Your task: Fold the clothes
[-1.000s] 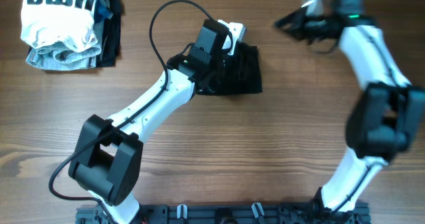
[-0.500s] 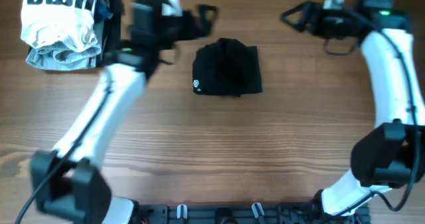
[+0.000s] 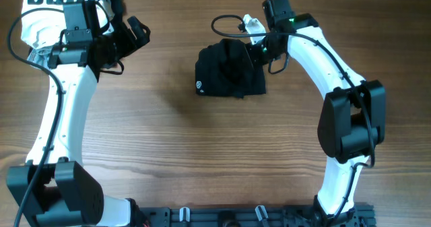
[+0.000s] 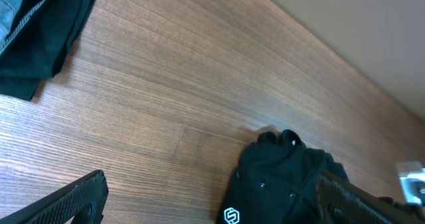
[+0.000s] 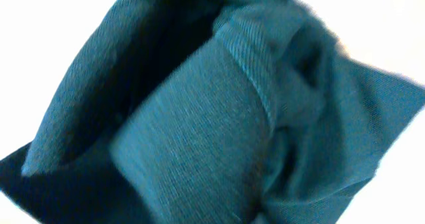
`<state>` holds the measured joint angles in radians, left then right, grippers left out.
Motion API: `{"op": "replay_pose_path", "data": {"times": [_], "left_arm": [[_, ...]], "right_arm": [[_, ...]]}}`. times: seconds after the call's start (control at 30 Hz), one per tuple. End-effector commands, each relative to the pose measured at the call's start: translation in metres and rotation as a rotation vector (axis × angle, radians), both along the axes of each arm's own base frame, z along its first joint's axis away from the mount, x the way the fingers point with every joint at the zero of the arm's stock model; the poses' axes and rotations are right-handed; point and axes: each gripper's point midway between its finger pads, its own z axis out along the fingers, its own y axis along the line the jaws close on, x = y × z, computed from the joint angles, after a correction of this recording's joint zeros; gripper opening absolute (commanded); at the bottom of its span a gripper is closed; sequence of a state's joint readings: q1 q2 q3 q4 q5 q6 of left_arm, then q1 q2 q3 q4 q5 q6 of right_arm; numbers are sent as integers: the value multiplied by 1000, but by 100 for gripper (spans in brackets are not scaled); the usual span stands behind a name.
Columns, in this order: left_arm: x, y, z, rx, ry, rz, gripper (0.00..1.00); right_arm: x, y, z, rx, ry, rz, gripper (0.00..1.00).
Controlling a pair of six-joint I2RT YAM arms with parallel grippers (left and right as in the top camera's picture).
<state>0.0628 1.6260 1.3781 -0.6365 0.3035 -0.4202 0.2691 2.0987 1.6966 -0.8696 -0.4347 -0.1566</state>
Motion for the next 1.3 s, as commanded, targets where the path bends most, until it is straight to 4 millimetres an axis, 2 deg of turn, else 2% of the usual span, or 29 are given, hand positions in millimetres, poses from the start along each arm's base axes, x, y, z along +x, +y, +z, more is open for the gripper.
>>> {"op": "replay_pose_path", "data": {"times": [0.0,0.07,0.1,0.13,0.2,0.3,0.33,0.37,0.4,0.43,0.53,0.6,0.67,0.73,0.8,0.87,0.9,0.97,1.0,1.07,1.17,1.27], "left_arm": [[-1,2,-15,19,34,-12,100],[0,2,-24,17,60,-12,100],[0,2,-29,16,70,-12,100],[1,2,-35,15,84,-12,100],[2,2,-44,14,107,-12,100],[3,2,-58,12,138,-13,100],[3,2,-62,12,149,-13,100],[3,1,-63,14,149,-19,100],[4,-2,-62,29,136,-51,100],[5,-8,-61,45,121,-84,100],[8,-44,-54,67,47,-252,100],[10,-90,-41,55,-48,-409,100],[9,-141,-30,72,-145,-544,100],[8,-175,-31,154,-208,-629,100],[8,-197,-44,226,-231,-675,100],[7,-222,-72,273,-233,-751,100],[7,-232,-94,296,-221,-792,100],[5,-242,-123,337,-202,-845,100],[4,-241,-141,380,-174,-852,100],[6,-231,-162,461,-125,-820,100],[15,-205,-182,600,-72,-739,100],[24,-172,-187,764,-29,-637,100]], "right_arm": [[22,-19,8,-25,-57,-82,4],[46,-41,42,25,-104,-213,4],[55,-55,51,40,-114,-269,4],[59,-69,51,45,-103,-320,4],[57,-97,25,-8,-48,-382,4],[44,-113,-19,-42,60,-412,4],[36,-115,-36,-56,114,-413,61],[34,-115,-38,-59,127,-413,85],[34,-116,-37,-59,127,-414,89],[35,-115,-30,-41,121,-415,89],[46,-124,22,75,73,-434,89],[52,-148,68,99,-15,-485,89],[51,-177,107,107,-108,-540,90],[49,-199,120,110,-138,-587,90],[46,-205,116,112,-117,-614,90],[43,-206,108,102,-99,-616,90],[43,-205,104,104,-97,-617,90],[44,-205,101,104,-100,-618,90],[45,-205,101,104,-103,-617,90],[46,-205,102,105,-108,-617,90],[47,-206,103,105,-114,-617,90],[47,-206,102,106,-113,-616,90]]}}
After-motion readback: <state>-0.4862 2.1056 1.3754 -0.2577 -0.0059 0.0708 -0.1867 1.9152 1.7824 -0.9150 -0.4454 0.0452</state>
